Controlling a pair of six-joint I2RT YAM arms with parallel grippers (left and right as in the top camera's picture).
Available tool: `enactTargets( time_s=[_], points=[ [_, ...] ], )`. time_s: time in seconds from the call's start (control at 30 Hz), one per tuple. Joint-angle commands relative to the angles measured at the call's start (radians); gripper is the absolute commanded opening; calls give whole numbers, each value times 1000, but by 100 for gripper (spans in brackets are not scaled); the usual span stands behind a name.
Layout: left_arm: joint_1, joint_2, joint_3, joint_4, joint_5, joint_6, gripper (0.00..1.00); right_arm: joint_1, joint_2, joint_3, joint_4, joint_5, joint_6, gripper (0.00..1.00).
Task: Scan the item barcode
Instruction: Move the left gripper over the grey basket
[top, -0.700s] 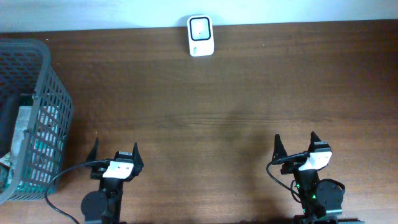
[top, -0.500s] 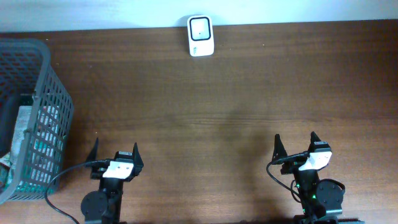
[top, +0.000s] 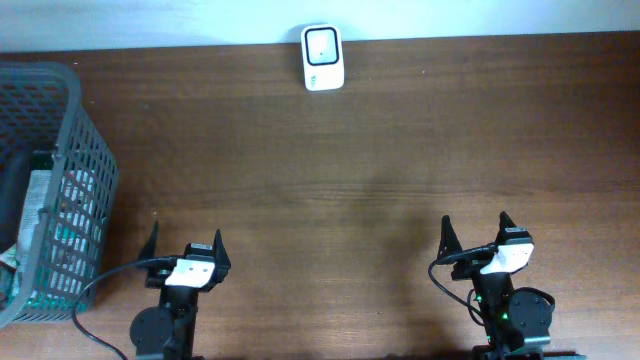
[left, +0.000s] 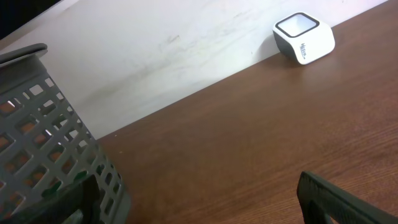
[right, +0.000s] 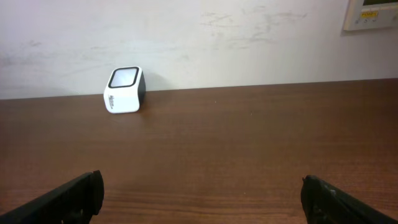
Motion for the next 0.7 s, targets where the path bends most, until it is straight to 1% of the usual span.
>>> enactTargets(
  time_s=[0.0, 0.27, 0.33, 0.4, 0.47, 0.53, 0.6, 0.67],
  points=[
    [-3, -9, -2, -8, -7, 9, 99, -6, -7, -7, -1, -5, 3, 98],
    [-3, -8, -2, -8, -23, 10, 99, -6, -7, -7, -1, -5, 3, 98],
    [-3, -8, -2, 33, -32, 9, 99, -6, -7, -7, -1, -5, 3, 98],
    [-3, -8, -2, 42, -8, 9, 99, -6, -7, -7, -1, -5, 3, 98],
    [-3, -7, 26, 94, 46, 0, 99, -6, -7, -7, -1, -5, 3, 98],
    [-3, 42, 128, 76, 46, -14, 99, -6, -7, -7, -1, -5, 3, 98],
    [-3, 224, 358, -16, 50, -14, 99, -6, -7, -7, -1, -5, 3, 98],
    [-3, 382, 543, -93, 99, -14, 99, -6, -7, -7, -1, -5, 3, 98]
  ],
)
